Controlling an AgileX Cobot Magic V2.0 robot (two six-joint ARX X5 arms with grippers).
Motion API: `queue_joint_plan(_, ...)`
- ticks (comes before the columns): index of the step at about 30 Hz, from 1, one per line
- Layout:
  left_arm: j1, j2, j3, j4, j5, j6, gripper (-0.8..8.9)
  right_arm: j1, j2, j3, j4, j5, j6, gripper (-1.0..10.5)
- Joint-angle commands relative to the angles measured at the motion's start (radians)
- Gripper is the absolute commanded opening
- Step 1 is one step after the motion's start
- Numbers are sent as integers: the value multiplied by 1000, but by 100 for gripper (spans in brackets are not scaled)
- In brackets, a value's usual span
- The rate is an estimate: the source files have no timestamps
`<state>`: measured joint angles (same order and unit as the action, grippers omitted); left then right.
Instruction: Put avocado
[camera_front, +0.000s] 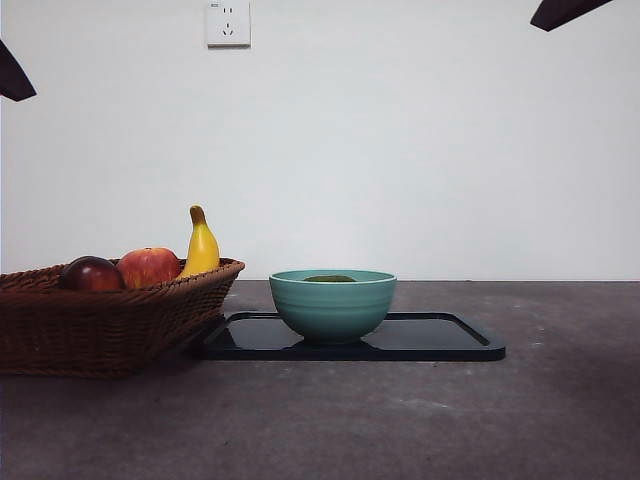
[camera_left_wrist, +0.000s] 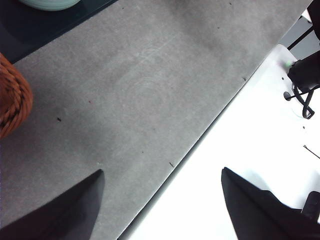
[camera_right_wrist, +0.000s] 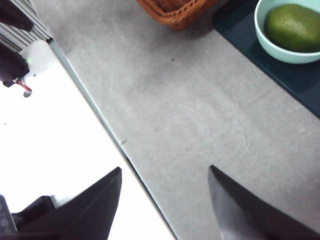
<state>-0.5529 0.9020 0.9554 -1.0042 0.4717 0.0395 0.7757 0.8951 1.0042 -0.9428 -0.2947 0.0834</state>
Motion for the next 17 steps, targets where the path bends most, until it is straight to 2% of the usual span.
queue_joint_plan(1,-5,5,6,5,5,12,373,10,5,7,18,-3,10,276)
queue_joint_plan(5,-5,5,6,5,5,13,343,10,5,7,19,-3,10,274)
queue_joint_plan(7,-5,5,6,5,5,13,234,10,5,7,18,-3,10,220)
queue_joint_plan(10,-5,5,6,6,5,13,46,10,5,7,18,-3,10,6)
queue_joint_plan(11,-5,5,6,6,5,13,0,10,5,7,18,-3,10,8)
queue_joint_plan(17,-5,5,6,6,5,13,7,10,5,7,22,-3,11,8)
